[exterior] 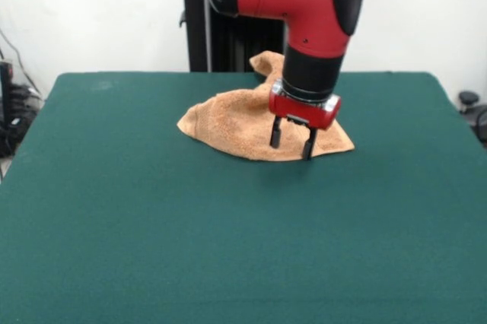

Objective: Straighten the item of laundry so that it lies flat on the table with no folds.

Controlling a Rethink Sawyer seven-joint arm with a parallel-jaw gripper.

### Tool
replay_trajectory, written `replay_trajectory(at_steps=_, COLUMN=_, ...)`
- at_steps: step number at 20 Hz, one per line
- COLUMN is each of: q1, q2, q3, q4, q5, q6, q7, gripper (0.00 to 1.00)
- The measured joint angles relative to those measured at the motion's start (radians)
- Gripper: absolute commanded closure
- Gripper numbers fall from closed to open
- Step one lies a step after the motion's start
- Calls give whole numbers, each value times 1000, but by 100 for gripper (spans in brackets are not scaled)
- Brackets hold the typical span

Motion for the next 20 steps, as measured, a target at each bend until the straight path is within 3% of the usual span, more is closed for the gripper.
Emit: replay_trajectory(at_steps=20, q1=15, q2=6, q3=-12, q4=-13, q5=0, q6=10, q7=0, gripper=0)
